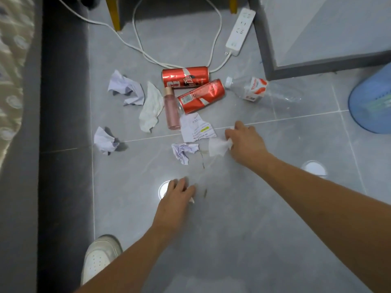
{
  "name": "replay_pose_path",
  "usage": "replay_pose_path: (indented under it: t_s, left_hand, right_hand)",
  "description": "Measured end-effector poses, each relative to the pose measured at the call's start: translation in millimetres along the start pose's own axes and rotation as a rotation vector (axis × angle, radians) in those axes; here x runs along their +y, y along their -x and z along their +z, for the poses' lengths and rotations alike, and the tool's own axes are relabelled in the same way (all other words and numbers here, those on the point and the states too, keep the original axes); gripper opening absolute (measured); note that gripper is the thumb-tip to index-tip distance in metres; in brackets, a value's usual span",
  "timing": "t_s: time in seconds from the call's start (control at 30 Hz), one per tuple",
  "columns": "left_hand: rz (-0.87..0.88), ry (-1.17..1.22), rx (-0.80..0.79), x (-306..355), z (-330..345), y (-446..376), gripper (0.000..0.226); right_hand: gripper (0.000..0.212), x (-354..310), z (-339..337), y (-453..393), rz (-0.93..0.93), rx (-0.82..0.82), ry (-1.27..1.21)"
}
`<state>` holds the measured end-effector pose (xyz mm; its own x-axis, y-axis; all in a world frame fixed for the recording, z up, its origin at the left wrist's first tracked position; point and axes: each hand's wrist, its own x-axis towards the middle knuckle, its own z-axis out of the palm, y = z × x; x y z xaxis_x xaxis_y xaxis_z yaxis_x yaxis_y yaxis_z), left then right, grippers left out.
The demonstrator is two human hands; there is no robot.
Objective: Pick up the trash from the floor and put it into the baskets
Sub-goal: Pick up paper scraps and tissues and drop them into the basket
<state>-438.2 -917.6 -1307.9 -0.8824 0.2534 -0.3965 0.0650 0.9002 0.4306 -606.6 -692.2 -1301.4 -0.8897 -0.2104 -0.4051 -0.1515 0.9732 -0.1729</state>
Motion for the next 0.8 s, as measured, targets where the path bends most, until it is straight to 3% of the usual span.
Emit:
replay_pose_path:
  t_s: [0.13, 0.3, 0.43, 0.63, 0.8]
  left_hand:
    - [0.036, 0.063, -0.045, 6, -5, 15, 0.027]
    - [0.102, 0.155, 0.022, 78, -31, 42, 0.045]
    - [0.232, 0.279, -0.020, 215, -61, 72, 0.048]
    - [0.529, 0.506, -0.084, 468, -64, 89, 0.039]
    - [0.649, 0.562, -0.159, 614, -25, 79, 0.034]
  right_hand:
    - [0.011, 32, 15, 60, 0.074, 0.066, -0.211]
    - [0.009, 58, -21, 182, 0.260, 0.285, -0.525]
    - [0.021, 102, -85, 313, 0.516, 0.503, -0.816]
    - [0.036, 233, -180, 478, 0.914, 0.780, -0.853]
    - [0.036, 328, -188, 540, 1.060, 0.722, -0.869]
